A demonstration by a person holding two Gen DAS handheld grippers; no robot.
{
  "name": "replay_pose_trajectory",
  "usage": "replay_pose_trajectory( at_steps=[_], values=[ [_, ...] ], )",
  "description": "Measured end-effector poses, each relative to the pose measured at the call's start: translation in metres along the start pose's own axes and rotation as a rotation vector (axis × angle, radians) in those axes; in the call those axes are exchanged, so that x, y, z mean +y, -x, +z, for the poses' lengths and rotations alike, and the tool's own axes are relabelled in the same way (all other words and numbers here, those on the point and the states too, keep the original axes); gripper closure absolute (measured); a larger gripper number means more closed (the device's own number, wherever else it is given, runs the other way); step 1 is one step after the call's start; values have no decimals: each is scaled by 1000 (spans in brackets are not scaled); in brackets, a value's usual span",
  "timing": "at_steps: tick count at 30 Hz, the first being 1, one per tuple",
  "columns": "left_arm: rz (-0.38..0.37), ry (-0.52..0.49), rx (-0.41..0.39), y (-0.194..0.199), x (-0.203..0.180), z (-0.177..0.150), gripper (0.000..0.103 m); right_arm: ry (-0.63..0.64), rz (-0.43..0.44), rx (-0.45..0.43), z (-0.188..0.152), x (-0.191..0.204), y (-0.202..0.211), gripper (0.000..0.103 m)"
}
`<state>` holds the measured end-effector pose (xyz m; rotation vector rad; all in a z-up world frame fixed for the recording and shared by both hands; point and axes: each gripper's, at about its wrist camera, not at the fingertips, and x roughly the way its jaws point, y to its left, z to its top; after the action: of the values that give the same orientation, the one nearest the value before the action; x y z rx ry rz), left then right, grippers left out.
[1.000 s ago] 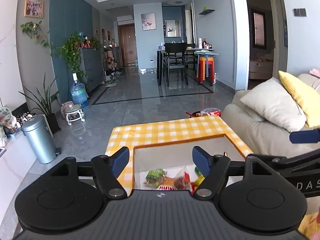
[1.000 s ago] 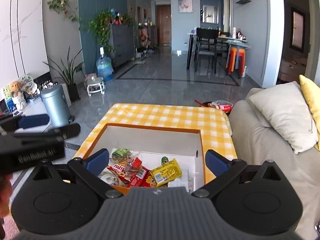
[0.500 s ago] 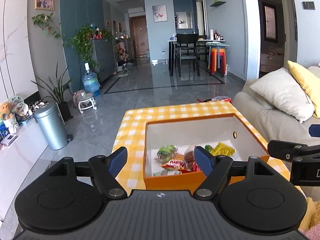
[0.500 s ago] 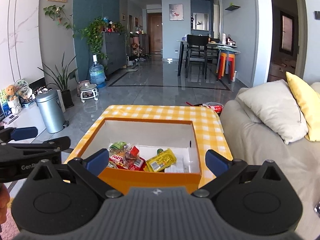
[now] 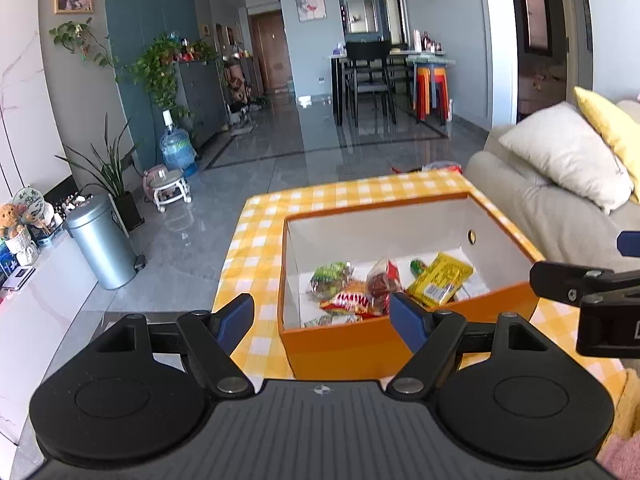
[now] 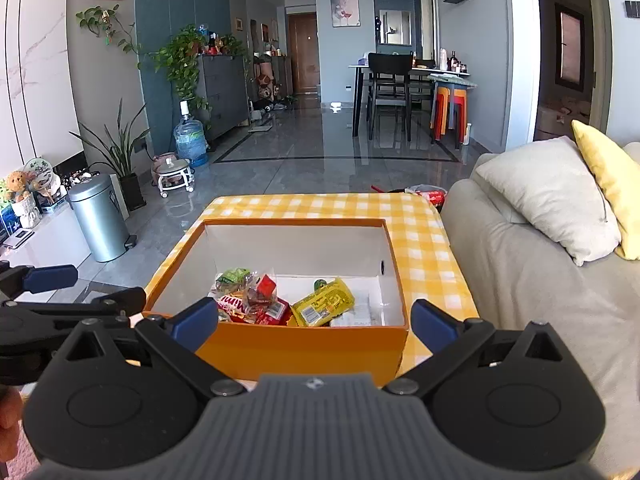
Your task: Organize snacks
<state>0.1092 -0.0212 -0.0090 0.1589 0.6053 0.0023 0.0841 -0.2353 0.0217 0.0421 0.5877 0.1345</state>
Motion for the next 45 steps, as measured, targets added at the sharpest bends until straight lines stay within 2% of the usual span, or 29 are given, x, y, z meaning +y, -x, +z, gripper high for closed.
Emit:
replay_pose_trajectory(
  at_steps=[4,17,45],
  values=[
    [-2,-2,36,-5,0,-3,13,0,-5,20,-2,0,-4,4],
    [-9,2,61,-9,-1,-6,13,-1,-9,50,-3,0,-13,4],
    [-9,4,62,-9,1,-5,13,3,-18,62,-4,0,-16,4]
  ],
)
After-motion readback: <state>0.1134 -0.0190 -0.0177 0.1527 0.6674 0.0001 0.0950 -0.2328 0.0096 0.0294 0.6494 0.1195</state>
